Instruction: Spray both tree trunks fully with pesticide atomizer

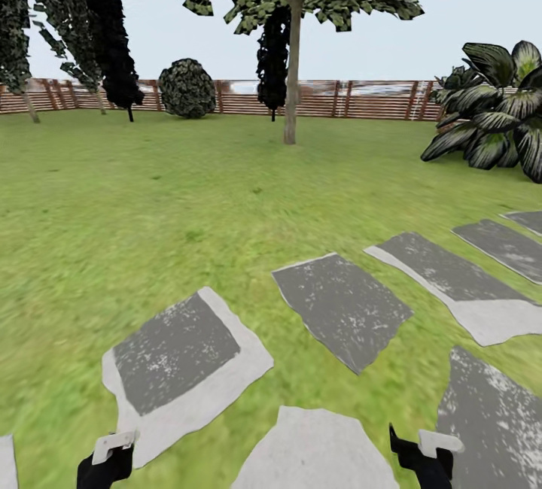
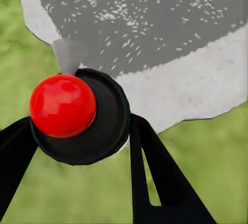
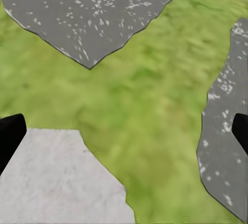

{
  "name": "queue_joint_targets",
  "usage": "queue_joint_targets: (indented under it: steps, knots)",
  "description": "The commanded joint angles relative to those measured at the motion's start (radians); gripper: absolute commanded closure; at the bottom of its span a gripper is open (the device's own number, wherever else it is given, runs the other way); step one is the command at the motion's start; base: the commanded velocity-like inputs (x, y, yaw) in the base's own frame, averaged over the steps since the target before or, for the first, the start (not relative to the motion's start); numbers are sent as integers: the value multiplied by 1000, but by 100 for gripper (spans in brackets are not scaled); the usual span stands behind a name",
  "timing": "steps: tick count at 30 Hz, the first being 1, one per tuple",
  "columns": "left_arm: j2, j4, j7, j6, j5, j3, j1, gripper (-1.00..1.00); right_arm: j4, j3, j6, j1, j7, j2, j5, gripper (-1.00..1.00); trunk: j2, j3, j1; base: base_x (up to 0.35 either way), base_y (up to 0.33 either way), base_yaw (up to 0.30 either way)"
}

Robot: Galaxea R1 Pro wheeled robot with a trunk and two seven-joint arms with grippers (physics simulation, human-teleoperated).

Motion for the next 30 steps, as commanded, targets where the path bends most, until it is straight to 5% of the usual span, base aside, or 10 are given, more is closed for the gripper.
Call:
queue_joint_targets:
  steps: [1,30]
  knots:
    - [0,1,-6,-3,5,4,-1,100,1,0,-3,-1,-2,0,0,-100,0,-1,0,338,0,-4]
    - [0,2,-4,-4,7,6,-1,100,1,1,-3,-1,-2,1,2,-100,0,-1,0,338,0,-43]
